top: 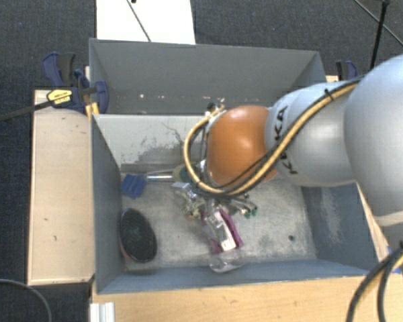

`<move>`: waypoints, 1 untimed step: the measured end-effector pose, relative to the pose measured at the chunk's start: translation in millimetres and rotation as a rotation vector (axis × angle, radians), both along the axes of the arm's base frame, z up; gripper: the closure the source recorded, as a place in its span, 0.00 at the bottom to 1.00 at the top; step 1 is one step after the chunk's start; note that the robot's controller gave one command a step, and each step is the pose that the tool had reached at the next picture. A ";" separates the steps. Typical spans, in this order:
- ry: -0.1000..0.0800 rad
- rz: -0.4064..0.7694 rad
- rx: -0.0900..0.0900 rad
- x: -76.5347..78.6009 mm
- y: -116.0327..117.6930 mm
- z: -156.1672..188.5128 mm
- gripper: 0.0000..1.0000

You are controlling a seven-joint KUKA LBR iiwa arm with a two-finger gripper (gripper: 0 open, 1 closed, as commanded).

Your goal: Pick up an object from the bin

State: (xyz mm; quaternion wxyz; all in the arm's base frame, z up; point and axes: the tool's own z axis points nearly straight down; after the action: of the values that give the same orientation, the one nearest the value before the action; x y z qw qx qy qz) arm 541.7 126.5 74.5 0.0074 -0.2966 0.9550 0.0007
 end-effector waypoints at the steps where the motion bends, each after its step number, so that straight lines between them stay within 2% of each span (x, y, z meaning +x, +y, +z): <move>1: -0.043 0.005 0.006 -37.4 -6.6 12.5 0.00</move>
Offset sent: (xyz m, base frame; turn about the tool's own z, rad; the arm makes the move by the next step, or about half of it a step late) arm -0.0527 -0.0074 0.0012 -0.0016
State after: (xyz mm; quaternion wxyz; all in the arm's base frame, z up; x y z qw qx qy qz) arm 504.3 120.0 87.0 0.0286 -0.2991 0.9538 -0.0027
